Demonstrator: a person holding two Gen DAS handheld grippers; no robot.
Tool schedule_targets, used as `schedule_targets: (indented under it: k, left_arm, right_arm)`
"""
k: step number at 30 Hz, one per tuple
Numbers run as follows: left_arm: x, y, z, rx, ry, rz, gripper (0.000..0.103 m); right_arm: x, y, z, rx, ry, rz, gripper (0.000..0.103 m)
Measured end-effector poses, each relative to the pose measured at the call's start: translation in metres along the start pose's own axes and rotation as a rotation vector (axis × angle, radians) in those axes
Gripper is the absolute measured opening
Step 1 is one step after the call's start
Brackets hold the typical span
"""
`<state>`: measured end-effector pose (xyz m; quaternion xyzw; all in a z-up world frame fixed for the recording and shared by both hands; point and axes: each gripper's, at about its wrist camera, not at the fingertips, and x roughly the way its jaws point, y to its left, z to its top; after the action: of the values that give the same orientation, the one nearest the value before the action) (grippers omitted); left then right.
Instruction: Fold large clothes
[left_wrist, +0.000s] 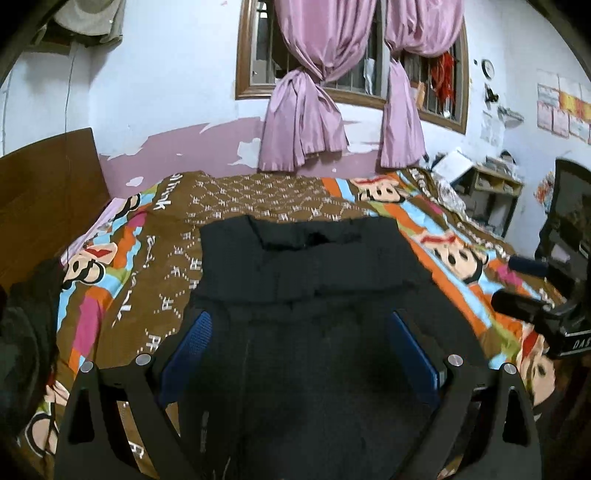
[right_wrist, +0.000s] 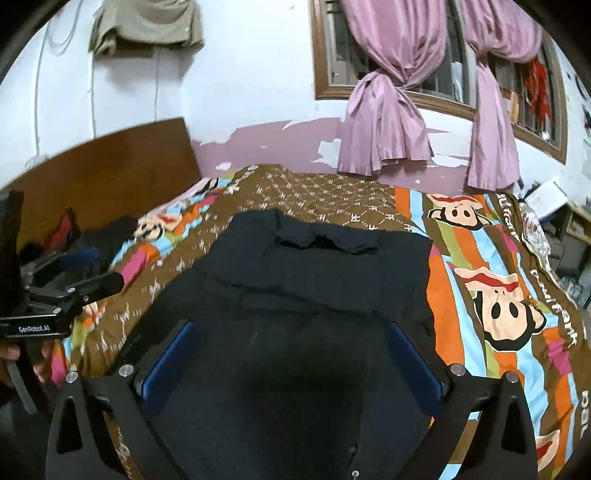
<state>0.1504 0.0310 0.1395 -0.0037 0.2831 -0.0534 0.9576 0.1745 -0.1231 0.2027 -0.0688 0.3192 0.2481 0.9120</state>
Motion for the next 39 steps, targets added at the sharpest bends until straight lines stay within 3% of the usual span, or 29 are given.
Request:
schedule_targets:
  k: [12, 18, 27, 39]
  left_arm:
    - [0.009, 0.004, -0.089, 0.013, 0.136, -0.036, 0.094]
    - [0.016, 0.002, -0.121, 0.051, 0.261, -0.089, 0.093]
    - [0.024, -0.004, -0.158, 0.071, 0.434, -0.117, 0.093]
    - [0.03, -0.002, -0.183, 0.089, 0.527, -0.058, 0.093]
  right_arm:
    - [0.018, 0.007, -0.083, -0.05, 0.151, -0.005, 0.103]
    - [0.045, 0.009, -0.12, -0.108, 0.392, 0.026, 0.103]
    - [0.059, 0.023, -0.161, -0.193, 0.585, 0.09, 0.103]
    - [0.066, 0.026, -0.174, -0.228, 0.621, 0.053, 0.103]
